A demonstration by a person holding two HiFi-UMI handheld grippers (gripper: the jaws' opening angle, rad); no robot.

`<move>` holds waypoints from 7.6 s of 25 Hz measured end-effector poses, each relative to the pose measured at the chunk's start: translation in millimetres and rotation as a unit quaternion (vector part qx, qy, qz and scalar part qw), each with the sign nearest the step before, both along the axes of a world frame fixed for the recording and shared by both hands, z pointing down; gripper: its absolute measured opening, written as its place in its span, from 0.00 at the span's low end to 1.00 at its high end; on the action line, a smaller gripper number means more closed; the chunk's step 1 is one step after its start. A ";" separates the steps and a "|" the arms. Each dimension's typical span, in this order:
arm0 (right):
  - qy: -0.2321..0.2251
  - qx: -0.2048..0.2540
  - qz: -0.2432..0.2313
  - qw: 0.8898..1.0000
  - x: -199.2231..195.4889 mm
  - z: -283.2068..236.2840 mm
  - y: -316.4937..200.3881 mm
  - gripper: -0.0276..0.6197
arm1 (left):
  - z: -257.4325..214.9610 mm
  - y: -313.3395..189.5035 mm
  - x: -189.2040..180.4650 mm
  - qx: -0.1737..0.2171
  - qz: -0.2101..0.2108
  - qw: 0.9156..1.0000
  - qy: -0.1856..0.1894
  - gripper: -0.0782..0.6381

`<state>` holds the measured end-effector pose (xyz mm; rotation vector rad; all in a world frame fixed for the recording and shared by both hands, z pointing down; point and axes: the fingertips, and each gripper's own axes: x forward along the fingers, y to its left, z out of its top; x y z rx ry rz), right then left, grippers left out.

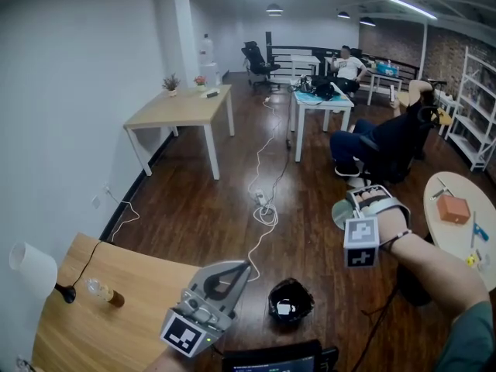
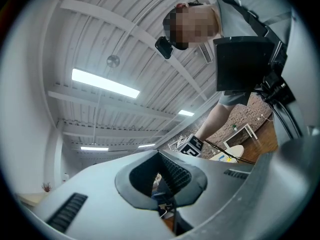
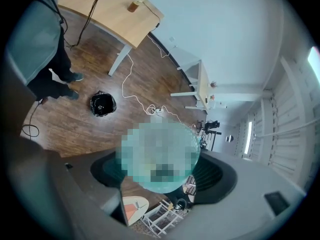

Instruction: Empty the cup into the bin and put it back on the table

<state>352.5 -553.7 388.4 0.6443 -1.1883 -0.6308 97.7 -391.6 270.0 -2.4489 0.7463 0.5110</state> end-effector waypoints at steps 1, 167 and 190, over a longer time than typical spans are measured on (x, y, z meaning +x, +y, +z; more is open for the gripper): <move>0.007 0.001 -0.003 1.000 -0.6 -1.2 -0.9 0.64 | -0.1 -0.6 0.2 0.000 0.000 1.000 0.000 0.10; -0.442 -0.462 -0.445 0.627 -692.9 3.0 482.4 0.64 | 47.8 468.1 -423.4 -0.111 -0.659 0.741 0.059 0.10; -0.330 -0.584 -0.499 0.549 -755.0 77.9 566.3 0.64 | 119.6 518.1 -471.7 -0.195 -0.776 0.571 0.183 0.10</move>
